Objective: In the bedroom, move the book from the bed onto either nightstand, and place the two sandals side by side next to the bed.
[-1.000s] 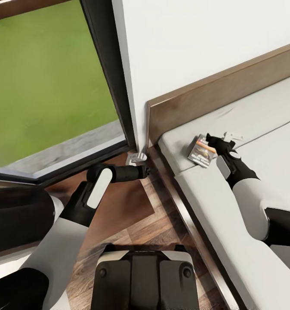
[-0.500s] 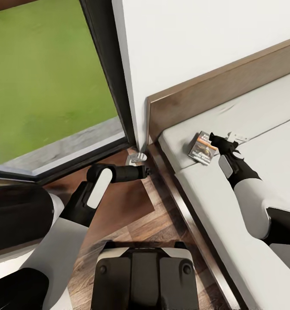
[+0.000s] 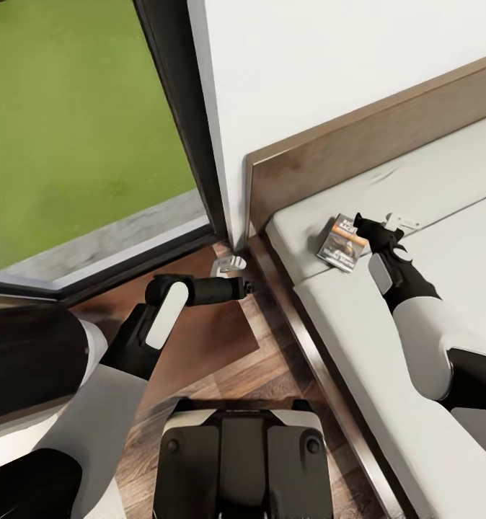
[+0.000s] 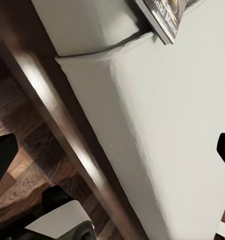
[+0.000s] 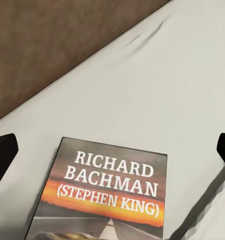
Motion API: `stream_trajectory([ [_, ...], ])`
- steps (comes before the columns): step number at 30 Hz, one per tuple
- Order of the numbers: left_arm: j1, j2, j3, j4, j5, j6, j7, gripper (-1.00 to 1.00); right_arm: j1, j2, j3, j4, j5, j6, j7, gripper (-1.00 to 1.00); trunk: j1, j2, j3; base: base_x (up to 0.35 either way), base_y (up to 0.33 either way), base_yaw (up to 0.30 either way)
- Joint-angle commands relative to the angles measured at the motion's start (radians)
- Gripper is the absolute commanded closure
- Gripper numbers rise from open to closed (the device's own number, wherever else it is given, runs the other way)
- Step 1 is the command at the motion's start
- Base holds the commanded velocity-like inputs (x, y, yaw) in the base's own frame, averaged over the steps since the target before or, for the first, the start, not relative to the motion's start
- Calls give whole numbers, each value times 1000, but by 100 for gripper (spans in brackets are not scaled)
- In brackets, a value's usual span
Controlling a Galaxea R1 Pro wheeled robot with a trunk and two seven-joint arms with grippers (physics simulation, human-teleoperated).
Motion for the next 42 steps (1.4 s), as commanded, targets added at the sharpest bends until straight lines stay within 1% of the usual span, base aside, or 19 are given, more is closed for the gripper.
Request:
stream_trajectory([
  [1, 0, 0, 1, 0, -8, 3, -9, -100, -1, 0, 1, -4, -10, -4, -1, -100, 1, -2, -3, 0, 0, 0],
  [16, 0, 0, 1, 0, -9, 3, -8, -100, -1, 1, 3, -34, -10, -4, 1, -100, 1, -2, -27, 0, 0, 0],
  [33, 0, 1, 1, 0, -10, 3, -8, -100, -1, 1, 3, -46, -10, -3, 1, -100, 1, -2, -54, 0, 0, 0],
  [42, 0, 3, 1, 1, -11, 3, -8, -100, -1, 9, 7, -65, -9, 7, 1, -100, 1, -2, -56, 0, -7, 0],
])
